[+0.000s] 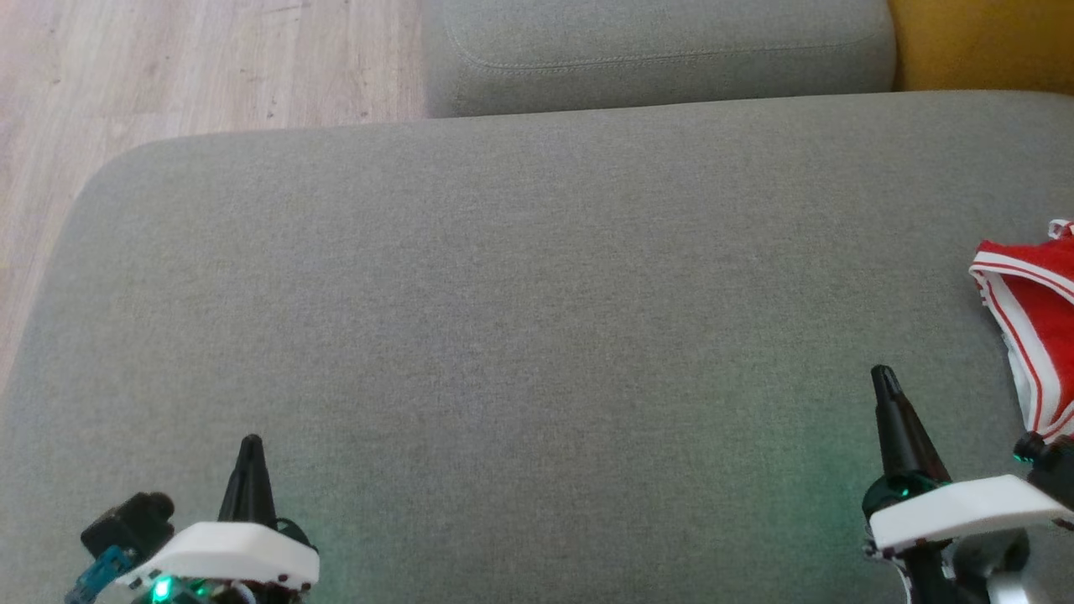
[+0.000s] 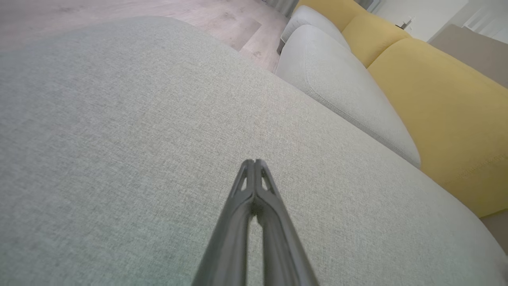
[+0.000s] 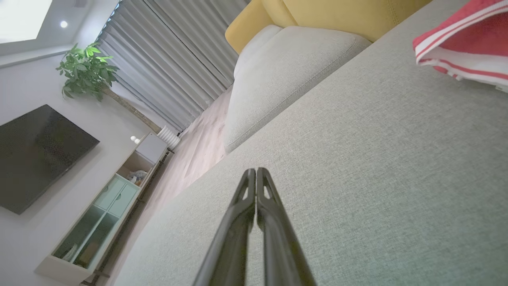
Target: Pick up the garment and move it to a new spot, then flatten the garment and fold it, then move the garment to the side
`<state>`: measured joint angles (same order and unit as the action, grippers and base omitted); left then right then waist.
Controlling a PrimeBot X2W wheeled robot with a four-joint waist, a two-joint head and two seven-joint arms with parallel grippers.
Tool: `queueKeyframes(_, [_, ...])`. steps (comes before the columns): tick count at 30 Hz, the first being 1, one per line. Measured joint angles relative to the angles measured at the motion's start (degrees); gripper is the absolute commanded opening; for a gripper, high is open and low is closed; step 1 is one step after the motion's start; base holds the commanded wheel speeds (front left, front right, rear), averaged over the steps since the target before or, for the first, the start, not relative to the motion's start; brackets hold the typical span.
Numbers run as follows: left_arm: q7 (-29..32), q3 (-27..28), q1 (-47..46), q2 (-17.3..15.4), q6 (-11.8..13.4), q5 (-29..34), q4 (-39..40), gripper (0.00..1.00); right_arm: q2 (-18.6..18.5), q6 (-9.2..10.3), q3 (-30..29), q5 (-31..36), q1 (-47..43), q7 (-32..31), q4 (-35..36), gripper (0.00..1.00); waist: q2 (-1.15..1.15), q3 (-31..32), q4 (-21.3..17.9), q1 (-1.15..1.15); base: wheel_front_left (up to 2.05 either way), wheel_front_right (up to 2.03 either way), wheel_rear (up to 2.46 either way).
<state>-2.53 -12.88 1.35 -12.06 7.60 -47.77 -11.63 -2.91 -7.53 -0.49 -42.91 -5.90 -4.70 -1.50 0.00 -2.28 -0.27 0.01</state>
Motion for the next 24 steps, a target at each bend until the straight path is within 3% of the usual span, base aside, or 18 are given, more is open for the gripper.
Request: queueKeyframes(24, [2.5, 4.8, -1.2, 2.5, -4.6, -14.5, -1.2, 0.00, -0.3, 0.00, -1.4, -16.4, 2.3, 0.2, -4.6, 0.00, 0.00, 0.7, 0.1, 0.00, 0.00, 0.00, 0.00])
